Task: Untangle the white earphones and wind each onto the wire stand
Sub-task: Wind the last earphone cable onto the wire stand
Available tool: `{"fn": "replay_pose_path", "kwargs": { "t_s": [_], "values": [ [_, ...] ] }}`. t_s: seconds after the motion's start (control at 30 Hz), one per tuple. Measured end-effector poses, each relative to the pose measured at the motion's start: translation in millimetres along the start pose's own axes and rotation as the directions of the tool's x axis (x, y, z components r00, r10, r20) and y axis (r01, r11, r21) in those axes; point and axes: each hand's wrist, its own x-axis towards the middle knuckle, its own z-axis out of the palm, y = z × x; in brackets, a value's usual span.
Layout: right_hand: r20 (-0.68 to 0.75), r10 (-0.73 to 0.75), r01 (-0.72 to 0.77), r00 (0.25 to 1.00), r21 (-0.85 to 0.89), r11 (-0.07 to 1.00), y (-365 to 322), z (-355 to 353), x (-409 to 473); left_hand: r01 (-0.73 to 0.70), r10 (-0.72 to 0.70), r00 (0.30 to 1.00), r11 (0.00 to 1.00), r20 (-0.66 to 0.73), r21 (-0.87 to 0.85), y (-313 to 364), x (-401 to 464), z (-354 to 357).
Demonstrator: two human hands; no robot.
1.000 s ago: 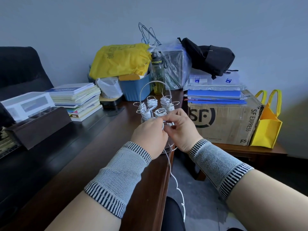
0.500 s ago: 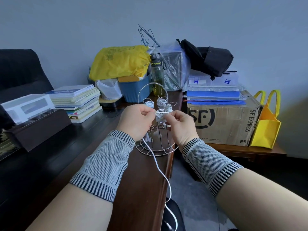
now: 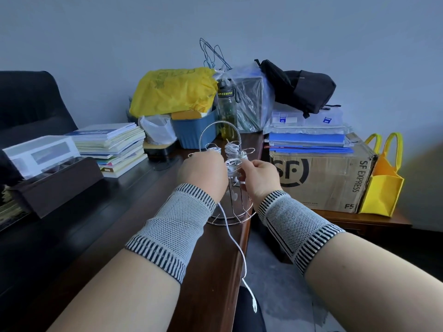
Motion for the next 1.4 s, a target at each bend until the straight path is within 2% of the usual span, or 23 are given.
{"fn": "replay_pose_path", "kwargs": {
  "t_s": [0.13,0.23,0.37,0.5,0.57,0.6,0.63,0.67,0.7,0.77,0.8,0.97,1.03,1.07,1.13,1.2,1.23,1.3,1.33,1.37,1.4],
  "values": [
    [0.006,0.008,-0.008,1.000,-0.093,0.996,-6.1,0.3,4.5,-0.011,0.011,1.000,1.000,0.022,-0.003,-0.7,-5.1,-0.5],
    [0.023,0.054,-0.052,0.998,-0.089,0.995,-9.1,-0.1,7.6,-0.009,0.010,0.999,0.999,0.038,-0.044,1.6,-9.6,-2.2],
    [0.059,0.131,-0.125,0.990,-0.094,0.988,-12.8,-3.9,11.0,0.056,-0.053,0.998,0.985,0.021,-0.161,-1.6,-8.7,1.1],
    [0.118,0.188,-0.177,0.975,-0.098,0.979,-16.6,-7.2,15.6,0.080,-0.092,0.994,0.978,-0.056,-0.191,-1.1,-12.3,7.7],
    [0.138,0.208,-0.195,0.968,-0.101,0.976,-17.5,-7.7,17.7,0.112,-0.124,0.992,0.962,-0.035,-0.249,-2.9,-13.3,13.1],
    [0.147,0.214,-0.201,0.966,-0.103,0.974,-18.2,-7.5,18.5,0.149,-0.160,0.987,0.932,-0.006,-0.329,-3.3,-13.4,13.5],
    [0.153,0.220,-0.206,0.963,-0.103,0.973,-18.5,-7.7,18.4,0.203,-0.211,0.977,0.863,0.034,-0.462,-3.3,-12.5,14.4],
    [0.155,0.224,-0.210,0.962,-0.101,0.972,-18.9,-8.6,17.7,0.268,-0.279,0.957,0.731,0.083,-0.628,-1.8,-11.5,14.2],
    [0.162,0.221,-0.207,0.962,-0.098,0.973,-19.3,-9.4,17.3,0.334,-0.344,0.926,0.543,0.159,-0.770,1.6,-11.6,13.1],
    [0.206,0.193,-0.175,0.959,-0.101,0.979,-18.6,-12.1,17.4,0.427,-0.405,0.853,0.175,0.331,-0.887,9.9,-15.2,11.0],
    [0.224,0.181,-0.161,0.958,-0.102,0.982,-18.9,-12.6,16.8,0.451,-0.409,0.826,0.063,0.389,-0.891,13.0,-17.8,11.6],
    [0.169,0.207,-0.193,0.964,-0.100,0.976,-19.1,-6.9,15.8,0.478,-0.412,0.697,-0.344,0.587,-0.808,19.6,-26.8,17.6],
    [0.208,0.175,-0.156,0.962,-0.104,0.982,-17.1,-7.1,14.8,0.458,-0.380,0.675,-0.457,0.633,-0.762,22.7,-28.3,16.7],
    [0.228,0.159,-0.138,0.961,-0.105,0.985,-16.0,-8.2,13.7,0.457,-0.370,0.669,-0.480,0.645,-0.749,24.3,-29.0,16.4],
    [0.241,0.144,-0.123,0.960,-0.101,0.987,-14.8,-9.2,13.5,0.463,-0.387,0.674,-0.442,0.629,-0.768,24.9,-27.6,20.6],
    [0.234,0.135,-0.115,0.963,-0.100,0.988,-14.3,-8.4,14.7,0.461,-0.454,0.702,-0.298,0.549,-0.836,22.2,-24.1,28.9],
    [0.227,0.134,-0.113,0.965,-0.102,0.988,-14.3,-7.5,14.6,0.460,-0.490,0.730,-0.164,0.477,-0.872,19.7,-21.4,33.9],
    [0.195,0.141,-0.121,0.971,-0.108,0.987,-12.9,-4.2,13.7,0.449,-0.505,0.817,0.254,0.278,-0.857,13.4,-17.2,40.6],
    [0.169,0.146,-0.129,0.975,-0.105,0.986,-12.2,-2.9,12.7,0.420,-0.473,0.862,0.464,0.183,-0.780,10.8,-16.2,42.6],
    [0.151,0.147,-0.132,0.978,-0.103,0.986,-11.5,-1.8,11.8,0.387,-0.435,0.893,0.611,0.115,-0.691,8.1,-15.8,44.3],
    [0.148,0.144,-0.129,0.978,-0.107,0.986,-11.2,-1.3,10.8,0.360,-0.405,0.911,0.690,0.078,-0.628,6.6,-16.0,43.7]
  ]
}}
